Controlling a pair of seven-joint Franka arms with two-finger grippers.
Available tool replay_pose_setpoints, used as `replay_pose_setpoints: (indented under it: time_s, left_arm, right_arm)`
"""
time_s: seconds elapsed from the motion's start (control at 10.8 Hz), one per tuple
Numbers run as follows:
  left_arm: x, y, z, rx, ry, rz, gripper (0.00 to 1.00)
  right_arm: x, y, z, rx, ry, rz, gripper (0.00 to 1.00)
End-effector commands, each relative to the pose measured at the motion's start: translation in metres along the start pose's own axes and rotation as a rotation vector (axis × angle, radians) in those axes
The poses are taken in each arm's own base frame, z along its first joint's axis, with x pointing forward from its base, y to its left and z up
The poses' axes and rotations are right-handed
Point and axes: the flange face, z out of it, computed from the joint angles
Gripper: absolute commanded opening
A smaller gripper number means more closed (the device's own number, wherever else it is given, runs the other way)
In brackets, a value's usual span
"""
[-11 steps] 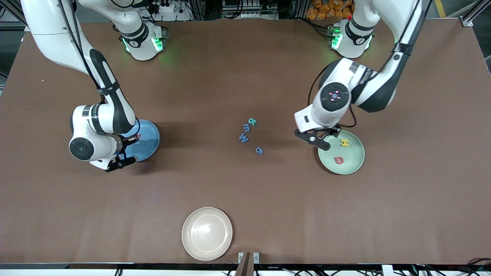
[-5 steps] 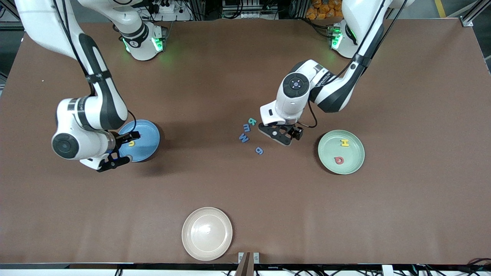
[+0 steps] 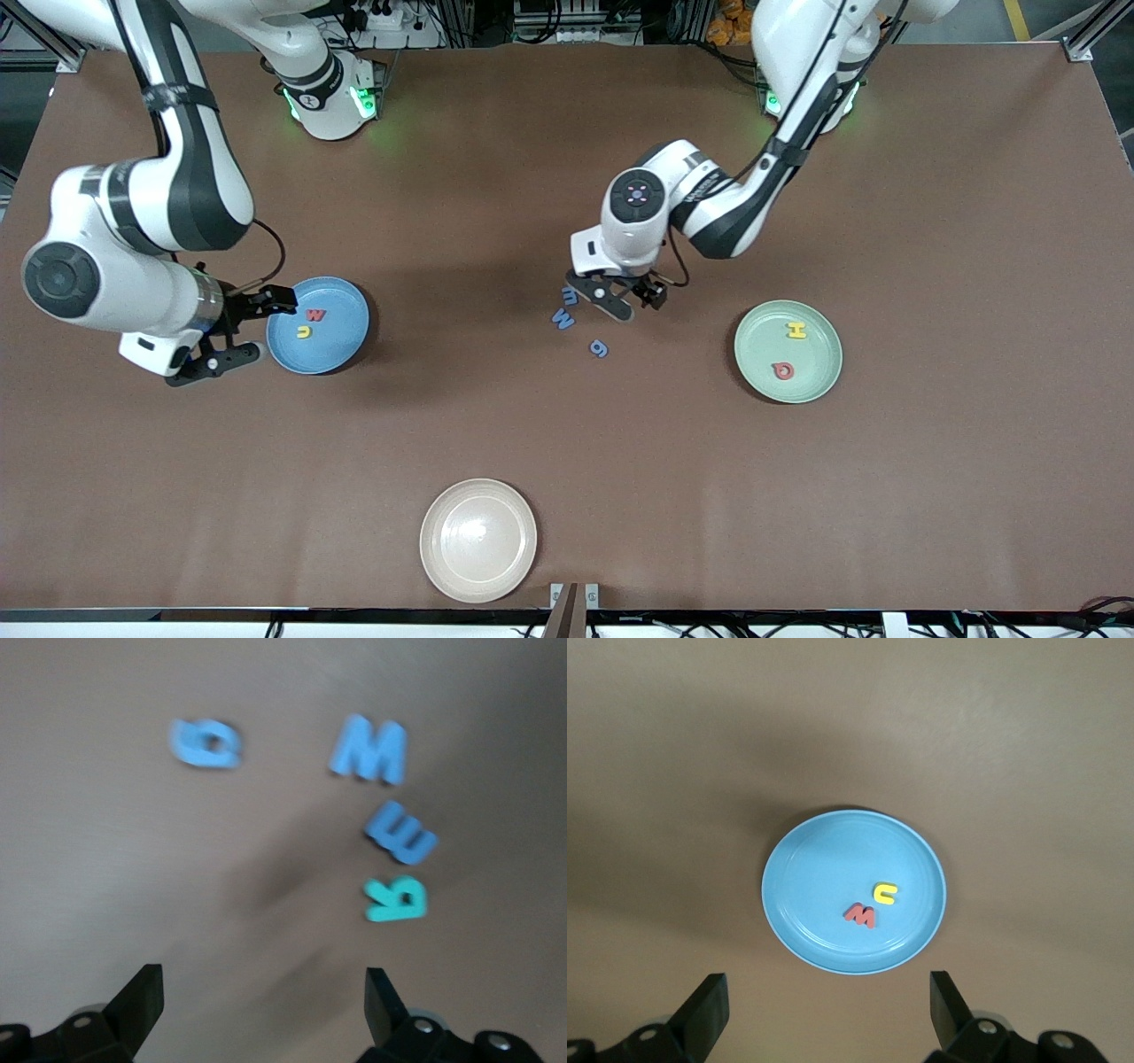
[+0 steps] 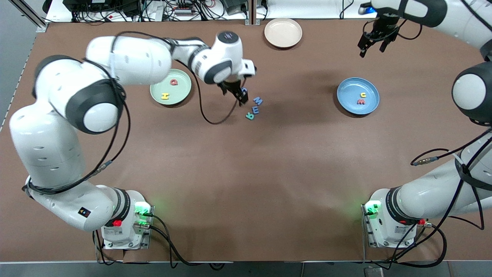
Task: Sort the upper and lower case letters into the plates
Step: 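Reach the left gripper to the blue letters while the right gripper withdraws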
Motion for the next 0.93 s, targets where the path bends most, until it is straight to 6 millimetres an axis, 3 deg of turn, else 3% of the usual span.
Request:
replay_pose_setpoints:
  time_s: [0.0, 0.28, 0.56, 0.83]
  left_arm:
    - [0.002, 0.038, 0.028, -0.016, -0.031, 0.018, 1.00]
    - [0.005, 0.050, 0.032, -0.018, -0.031, -0.006, 1.00]
    - [0.035, 0.048, 0.030, -0.041, 0.011, -0.024, 1.00]
    - [0.042, 0.060, 0.036, -0.040, 0.017, -0.032, 1.00]
  right_arm:
    - [-0.018, -0.002, -0.038, 0.007, 0.061, 0.021, 1.00]
    - [-0.036, -0.001, -0.089, -0.021, 0.152, 0.029, 1.00]
    - [-0.058, 0.011, -0.142, -0.035, 0.224, 0.048, 1.00]
    - [-0.075, 0.024, -0.170, -0.042, 0.281, 0.111, 1.00]
